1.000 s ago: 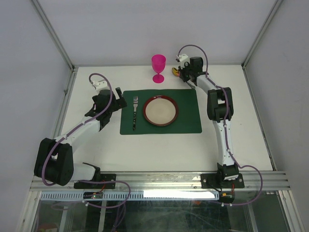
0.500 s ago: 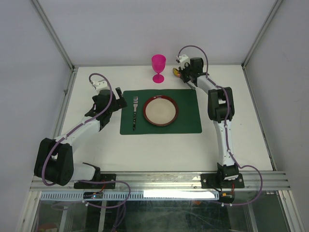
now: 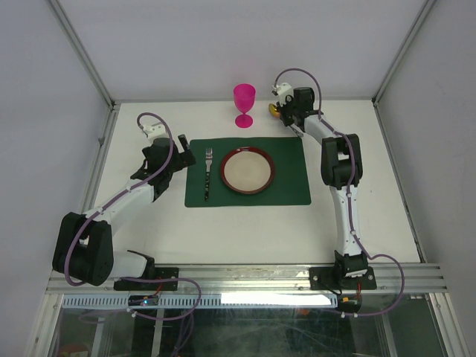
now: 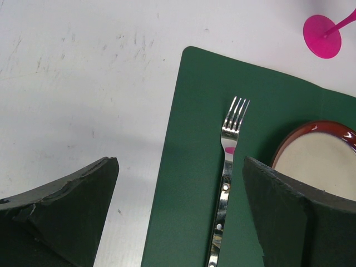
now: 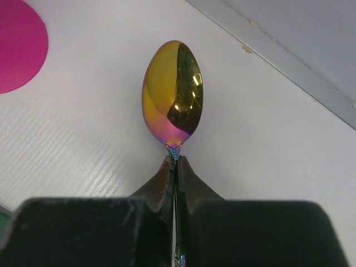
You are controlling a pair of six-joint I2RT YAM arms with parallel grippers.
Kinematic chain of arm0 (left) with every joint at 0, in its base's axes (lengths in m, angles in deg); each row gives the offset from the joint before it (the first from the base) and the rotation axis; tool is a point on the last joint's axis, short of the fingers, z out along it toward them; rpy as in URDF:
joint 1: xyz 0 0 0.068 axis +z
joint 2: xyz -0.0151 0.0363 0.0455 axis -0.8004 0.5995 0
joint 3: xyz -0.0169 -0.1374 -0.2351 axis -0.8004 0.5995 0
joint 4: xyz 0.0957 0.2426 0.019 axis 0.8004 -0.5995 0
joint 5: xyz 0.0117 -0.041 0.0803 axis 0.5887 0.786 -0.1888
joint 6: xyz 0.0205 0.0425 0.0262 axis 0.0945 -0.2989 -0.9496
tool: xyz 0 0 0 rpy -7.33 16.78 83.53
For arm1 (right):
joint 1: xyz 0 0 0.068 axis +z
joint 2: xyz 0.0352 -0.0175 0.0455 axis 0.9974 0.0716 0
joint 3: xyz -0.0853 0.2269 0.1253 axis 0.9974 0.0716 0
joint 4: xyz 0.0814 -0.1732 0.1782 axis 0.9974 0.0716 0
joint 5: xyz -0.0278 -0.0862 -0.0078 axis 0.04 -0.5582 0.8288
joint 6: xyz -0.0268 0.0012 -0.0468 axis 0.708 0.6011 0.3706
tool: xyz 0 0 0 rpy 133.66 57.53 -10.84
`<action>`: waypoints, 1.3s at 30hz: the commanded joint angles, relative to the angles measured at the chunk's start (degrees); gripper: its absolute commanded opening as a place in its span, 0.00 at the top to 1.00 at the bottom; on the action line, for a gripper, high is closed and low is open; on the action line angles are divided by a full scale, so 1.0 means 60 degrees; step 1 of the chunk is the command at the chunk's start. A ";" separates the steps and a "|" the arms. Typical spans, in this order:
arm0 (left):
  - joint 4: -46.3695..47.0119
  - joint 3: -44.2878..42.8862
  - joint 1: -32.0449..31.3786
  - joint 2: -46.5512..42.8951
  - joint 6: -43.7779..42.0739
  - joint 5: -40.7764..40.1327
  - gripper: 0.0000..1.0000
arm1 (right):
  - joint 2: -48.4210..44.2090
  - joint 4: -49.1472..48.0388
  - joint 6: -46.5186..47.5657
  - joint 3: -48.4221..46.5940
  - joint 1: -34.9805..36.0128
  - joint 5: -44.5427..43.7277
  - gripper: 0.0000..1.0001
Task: Set the dinner table for one person
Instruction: Pick up the spoon from the center of the board, then place the spoon on the napkin.
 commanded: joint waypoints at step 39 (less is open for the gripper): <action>0.0546 0.0044 0.0099 -0.0795 0.0355 0.0929 0.01 | -0.6836 0.0338 -0.4188 0.6149 0.1689 -0.4522 1.00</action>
